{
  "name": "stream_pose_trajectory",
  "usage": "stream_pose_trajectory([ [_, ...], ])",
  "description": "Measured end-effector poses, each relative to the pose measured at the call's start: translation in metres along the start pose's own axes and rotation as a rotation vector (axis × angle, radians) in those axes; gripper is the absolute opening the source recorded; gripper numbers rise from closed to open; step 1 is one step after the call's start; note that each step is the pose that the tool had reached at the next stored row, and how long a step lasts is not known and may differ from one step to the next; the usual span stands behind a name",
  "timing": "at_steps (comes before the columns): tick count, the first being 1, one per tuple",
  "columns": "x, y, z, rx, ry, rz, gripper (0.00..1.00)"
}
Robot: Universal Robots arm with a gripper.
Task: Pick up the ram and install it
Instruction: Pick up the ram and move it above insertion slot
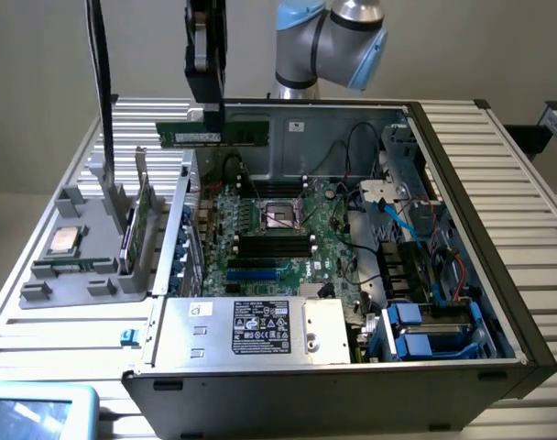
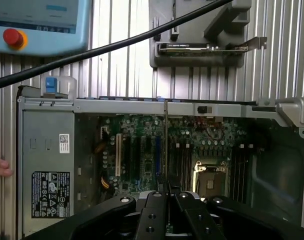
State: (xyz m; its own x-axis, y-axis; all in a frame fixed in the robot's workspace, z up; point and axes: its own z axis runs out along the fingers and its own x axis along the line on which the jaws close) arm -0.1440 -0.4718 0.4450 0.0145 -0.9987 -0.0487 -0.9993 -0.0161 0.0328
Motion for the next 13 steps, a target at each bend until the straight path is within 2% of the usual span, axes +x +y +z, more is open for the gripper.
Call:
stream_pose_trajectory([
  [7, -0.004, -0.0323, 0.0109, -0.0018, 0.0000, 0.000, 0.11],
  [13, -0.016, -0.0593, 0.0216, -0.0018, 0.0000, 0.000, 0.11],
])
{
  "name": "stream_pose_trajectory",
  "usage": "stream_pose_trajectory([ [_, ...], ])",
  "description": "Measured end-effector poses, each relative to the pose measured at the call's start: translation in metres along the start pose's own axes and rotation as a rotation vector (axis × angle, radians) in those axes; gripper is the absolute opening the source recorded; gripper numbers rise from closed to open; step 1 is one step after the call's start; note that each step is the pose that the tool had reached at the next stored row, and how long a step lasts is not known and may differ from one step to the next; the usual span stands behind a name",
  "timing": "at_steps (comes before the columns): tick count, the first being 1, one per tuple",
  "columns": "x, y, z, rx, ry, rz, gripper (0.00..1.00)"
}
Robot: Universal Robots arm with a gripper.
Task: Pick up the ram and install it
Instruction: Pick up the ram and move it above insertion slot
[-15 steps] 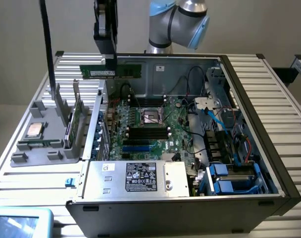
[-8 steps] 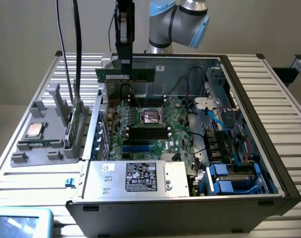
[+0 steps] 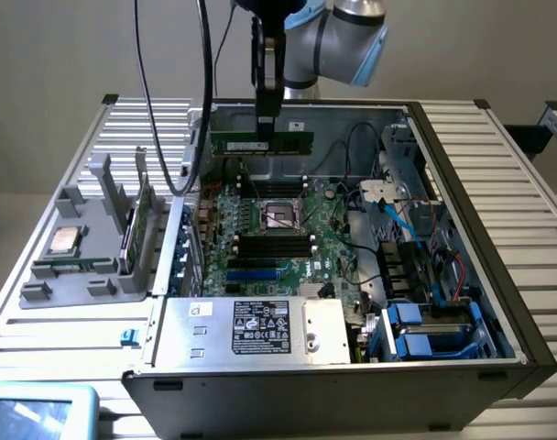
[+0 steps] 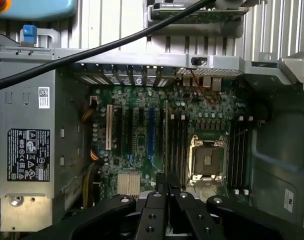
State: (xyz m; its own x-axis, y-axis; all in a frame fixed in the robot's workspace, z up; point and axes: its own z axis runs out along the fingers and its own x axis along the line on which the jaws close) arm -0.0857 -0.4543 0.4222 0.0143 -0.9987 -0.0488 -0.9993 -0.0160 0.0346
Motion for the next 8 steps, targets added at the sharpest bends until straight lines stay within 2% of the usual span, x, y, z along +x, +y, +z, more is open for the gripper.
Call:
stream_pose_trajectory([
  [3, -0.002, -0.0088, 0.0051, 0.0000, 0.0000, 0.000, 0.11],
  [6, -0.008, -0.0228, 0.0104, 0.0000, 0.0000, 0.000, 0.11],
  [8, -0.011, -0.0288, 0.0140, 0.0000, 0.0000, 0.000, 0.11],
])
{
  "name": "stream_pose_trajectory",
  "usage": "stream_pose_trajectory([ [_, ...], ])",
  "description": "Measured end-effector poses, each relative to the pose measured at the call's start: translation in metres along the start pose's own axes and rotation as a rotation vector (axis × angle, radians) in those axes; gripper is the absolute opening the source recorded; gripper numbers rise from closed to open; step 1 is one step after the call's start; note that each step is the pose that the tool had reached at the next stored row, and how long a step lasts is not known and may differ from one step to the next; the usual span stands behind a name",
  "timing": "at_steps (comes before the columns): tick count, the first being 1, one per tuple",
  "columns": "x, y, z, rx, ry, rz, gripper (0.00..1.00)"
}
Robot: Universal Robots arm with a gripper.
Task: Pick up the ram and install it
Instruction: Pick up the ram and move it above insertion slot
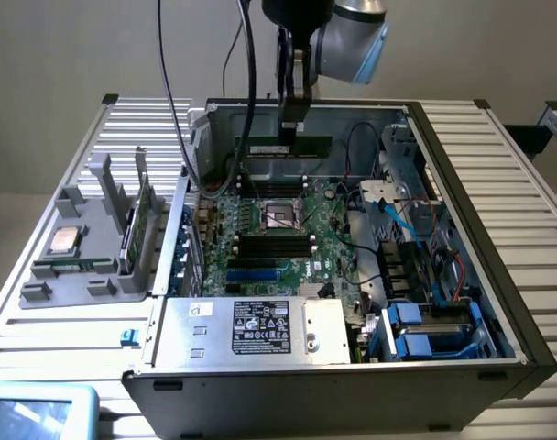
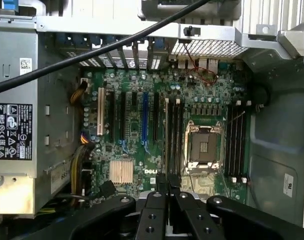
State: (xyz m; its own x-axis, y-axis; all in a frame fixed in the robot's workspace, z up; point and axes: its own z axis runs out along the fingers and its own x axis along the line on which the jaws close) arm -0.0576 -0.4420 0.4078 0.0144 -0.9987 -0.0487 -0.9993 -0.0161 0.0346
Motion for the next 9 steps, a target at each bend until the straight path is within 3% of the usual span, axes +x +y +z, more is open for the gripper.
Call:
stream_pose_trajectory([
  [9, -0.008, -0.0019, 0.0168, 0.0000, 0.0000, -0.001, 0.11],
])
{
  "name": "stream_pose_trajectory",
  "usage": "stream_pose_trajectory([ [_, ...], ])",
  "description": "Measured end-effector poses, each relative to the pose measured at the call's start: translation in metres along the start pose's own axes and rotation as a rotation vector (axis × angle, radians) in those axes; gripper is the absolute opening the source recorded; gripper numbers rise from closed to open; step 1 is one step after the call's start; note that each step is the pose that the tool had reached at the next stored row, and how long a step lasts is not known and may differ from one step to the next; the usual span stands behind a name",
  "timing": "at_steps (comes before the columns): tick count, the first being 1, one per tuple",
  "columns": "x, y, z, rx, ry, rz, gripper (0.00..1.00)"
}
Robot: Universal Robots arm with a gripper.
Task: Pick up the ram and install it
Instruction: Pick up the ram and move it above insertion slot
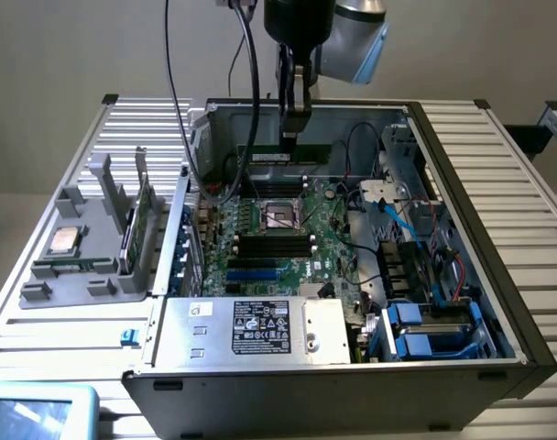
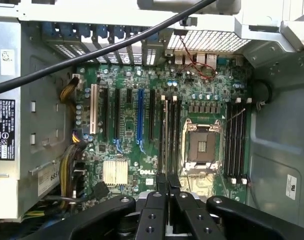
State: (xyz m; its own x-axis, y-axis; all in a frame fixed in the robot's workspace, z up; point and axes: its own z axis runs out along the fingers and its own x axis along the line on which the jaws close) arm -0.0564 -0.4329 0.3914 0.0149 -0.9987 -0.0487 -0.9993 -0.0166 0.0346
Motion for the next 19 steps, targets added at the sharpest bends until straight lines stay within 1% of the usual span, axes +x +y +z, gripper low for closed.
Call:
stream_pose_trajectory([
  [4, -0.007, 0.0005, 0.0076, 0.0000, 0.0000, 0.000, 0.11],
  [7, -0.010, 0.0030, 0.0133, 0.0000, 0.0000, 0.000, 0.11],
  [14, -0.013, 0.0116, 0.0264, 0.0000, 0.0000, 0.000, 0.11],
  [19, -0.013, 0.0122, 0.0356, 0.0000, 0.0000, 0.000, 0.11],
])
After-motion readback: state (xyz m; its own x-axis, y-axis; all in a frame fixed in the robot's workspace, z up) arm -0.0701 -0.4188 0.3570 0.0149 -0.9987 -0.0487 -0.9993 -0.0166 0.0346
